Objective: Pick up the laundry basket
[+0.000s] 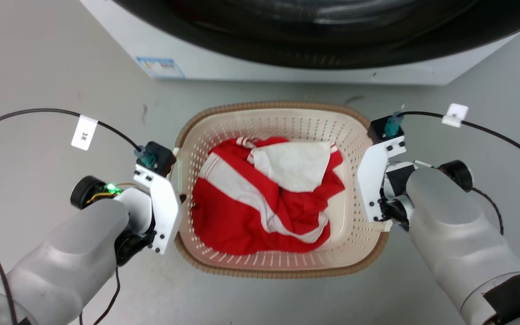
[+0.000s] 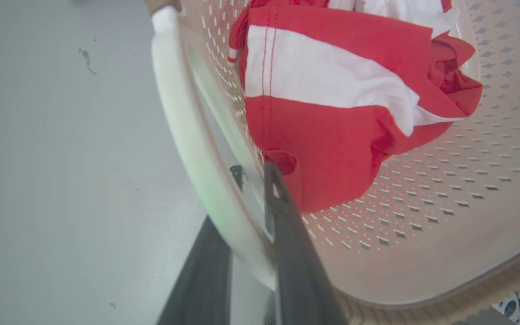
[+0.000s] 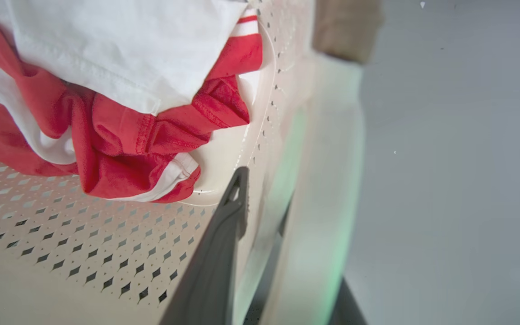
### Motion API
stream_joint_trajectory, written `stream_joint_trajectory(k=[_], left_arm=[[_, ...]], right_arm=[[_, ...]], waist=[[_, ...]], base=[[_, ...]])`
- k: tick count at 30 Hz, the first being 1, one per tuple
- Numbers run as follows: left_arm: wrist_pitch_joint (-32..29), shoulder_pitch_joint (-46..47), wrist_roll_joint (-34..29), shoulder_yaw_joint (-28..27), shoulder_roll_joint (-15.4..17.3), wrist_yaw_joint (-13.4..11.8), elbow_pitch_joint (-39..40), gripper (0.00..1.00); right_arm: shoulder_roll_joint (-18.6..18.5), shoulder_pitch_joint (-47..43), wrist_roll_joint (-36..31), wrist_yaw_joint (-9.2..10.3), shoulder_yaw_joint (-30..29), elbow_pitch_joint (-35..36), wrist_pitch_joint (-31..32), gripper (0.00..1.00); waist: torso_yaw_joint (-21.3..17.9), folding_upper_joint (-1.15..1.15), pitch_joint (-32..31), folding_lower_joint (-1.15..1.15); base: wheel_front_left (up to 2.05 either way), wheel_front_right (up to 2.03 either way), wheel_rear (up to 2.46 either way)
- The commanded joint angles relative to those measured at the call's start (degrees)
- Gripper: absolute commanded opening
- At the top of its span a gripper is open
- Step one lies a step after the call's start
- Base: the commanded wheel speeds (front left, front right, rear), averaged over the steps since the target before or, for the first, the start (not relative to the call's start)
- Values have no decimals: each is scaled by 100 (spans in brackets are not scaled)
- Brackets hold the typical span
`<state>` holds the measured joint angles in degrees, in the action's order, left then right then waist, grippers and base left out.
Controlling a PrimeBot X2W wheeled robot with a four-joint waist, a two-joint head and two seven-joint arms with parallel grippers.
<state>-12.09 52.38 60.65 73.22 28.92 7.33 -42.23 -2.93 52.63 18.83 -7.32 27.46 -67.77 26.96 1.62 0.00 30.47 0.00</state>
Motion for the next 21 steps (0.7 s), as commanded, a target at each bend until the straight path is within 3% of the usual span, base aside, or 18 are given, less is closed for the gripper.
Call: stream_joint_trajectory(k=[1, 4, 5, 10, 21], left_arm=[[-188, -95, 13, 31, 142, 21, 122, 0], [-606, -223, 165, 36, 306, 27, 474, 0], [-916, -267, 428, 26, 504, 30, 733, 0], [-1557, -240, 708, 28, 737, 32, 1054, 0], [-2395, -301, 1009, 23, 872, 36, 1335, 0]], right_arm=[[9, -79, 35, -31, 152, 89, 161, 0], [4, -141, 272, -33, 351, 201, 538, 0], [10, -220, 549, -47, 523, 317, 927, 0], [8, -315, 814, -50, 769, 381, 1406, 0], [10, -536, 1301, -51, 1095, 533, 1967, 0]], waist=[[-158, 0, -589, 0], [-200, 0, -986, 0], [-247, 0, -1355, 0], [-270, 0, -1834, 0], [-285, 0, -2481, 0]], base=[[0, 0, 0], [0, 0, 0], [0, 0, 0], [0, 0, 0], [0, 0, 0]])
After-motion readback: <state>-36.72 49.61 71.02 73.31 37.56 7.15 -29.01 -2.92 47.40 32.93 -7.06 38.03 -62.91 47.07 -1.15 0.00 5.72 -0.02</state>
